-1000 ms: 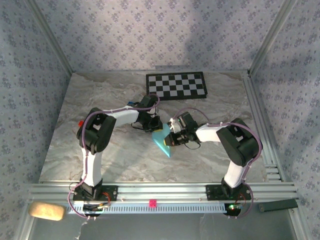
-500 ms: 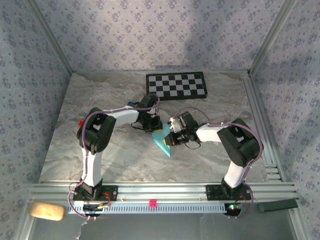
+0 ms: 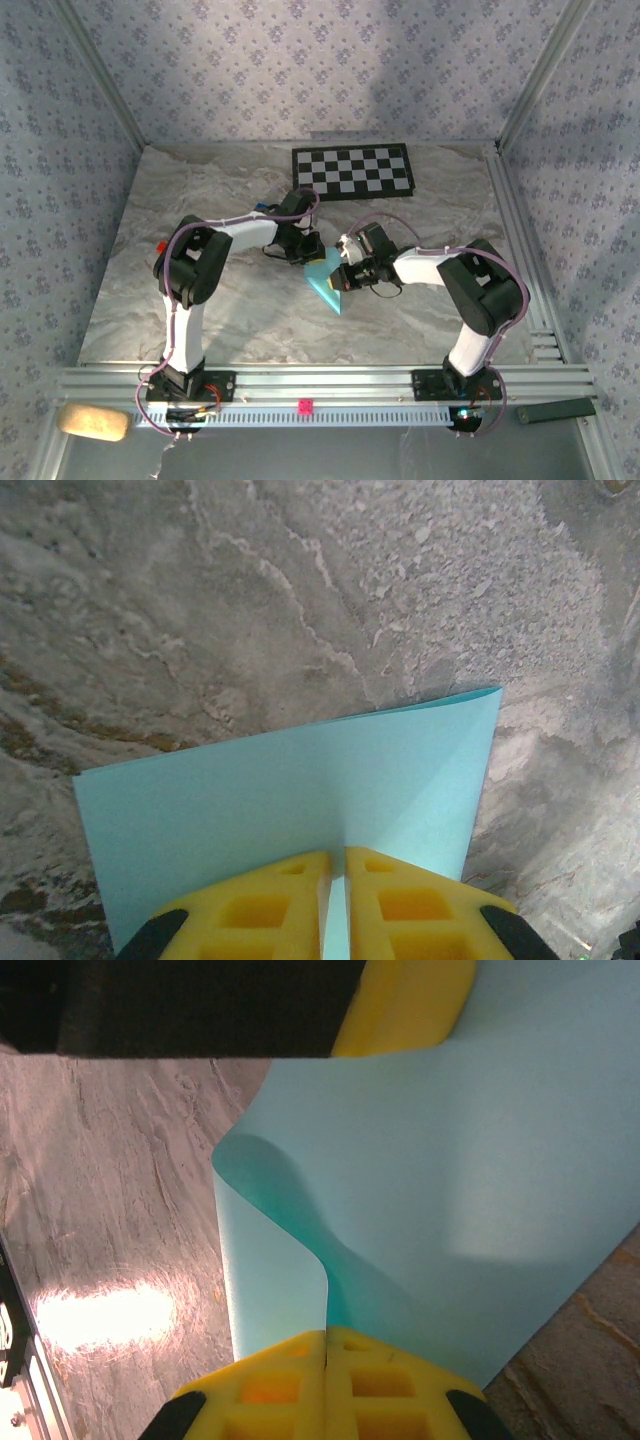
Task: Fold a paper plane with a square sheet of paper (pick it up from the middle)
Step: Third fold the triangle at the center of the table.
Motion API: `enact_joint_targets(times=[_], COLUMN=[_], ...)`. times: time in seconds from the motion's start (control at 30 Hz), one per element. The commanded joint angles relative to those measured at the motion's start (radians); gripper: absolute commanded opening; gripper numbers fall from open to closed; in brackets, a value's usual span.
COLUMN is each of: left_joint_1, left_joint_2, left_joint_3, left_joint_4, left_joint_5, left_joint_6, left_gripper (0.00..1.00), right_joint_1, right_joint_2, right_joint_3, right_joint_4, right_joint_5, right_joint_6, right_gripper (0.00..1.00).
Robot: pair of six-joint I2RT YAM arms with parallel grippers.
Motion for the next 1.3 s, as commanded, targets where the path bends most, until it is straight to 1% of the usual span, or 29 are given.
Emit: enact_joint_targets(times=[0.0, 0.53, 0.63, 0.7, 0.77, 0.87, 0.9, 1.03, 1.13, 1.17, 1.27], left_joint_1=[-0.018, -0.019, -0.018, -0.017, -0.011, -0.001, 0.000, 0.010, 0.010, 0.011, 0.010], left_joint_2=[0.053, 0.046, 0.041, 0.016, -0.005, -0.031, -0.046, -0.122, -0.213, -0.247, -0.326], left_joint_3=[-0.014, -0.012, 0.010, 0.016, 0.026, 0.055, 0.058, 0.016, -0.065, -0.100, -0.193], left_joint_4=[-0.044, -0.033, -0.047, -0.044, -0.033, -0.032, -0.035, -0.026, 0.020, 0.043, 0.131], left_joint_5=[-0.042, -0.041, -0.047, -0.069, -0.067, -0.050, -0.064, -0.120, -0.136, -0.135, -0.080], left_joint_6=[0.013, 0.013, 0.032, 0.040, 0.042, 0.063, 0.063, 0.018, -0.042, -0.067, -0.127], left_gripper=[0.14, 0.14, 0.16, 0.18, 0.20, 0.27, 0.29, 0.31, 0.30, 0.28, 0.13], right_joint_1=[0.002, 0.002, 0.003, 0.004, 0.002, 0.003, 0.003, 0.002, 0.001, 0.000, 0.000], right_joint_2=[0.024, 0.045, 0.046, 0.045, 0.044, 0.045, 0.045, 0.048, 0.048, 0.049, 0.051], right_joint_3=[0.019, 0.015, 0.012, 0.009, 0.005, 0.001, -0.002, -0.001, -0.003, -0.002, -0.002], right_joint_4=[-0.009, -0.025, -0.028, -0.033, -0.032, -0.019, -0.015, -0.007, 0.003, 0.006, 0.011], right_joint_5=[0.007, 0.024, 0.029, 0.032, 0.034, 0.039, 0.038, 0.037, 0.035, 0.034, 0.035], right_joint_6=[-0.018, -0.028, -0.026, -0.030, -0.028, -0.016, -0.012, -0.005, 0.005, 0.009, 0.017], right_gripper=[0.01, 0.01, 0.01, 0.01, 0.00, 0.00, 0.00, 0.00, 0.00, 0.00, 0.00])
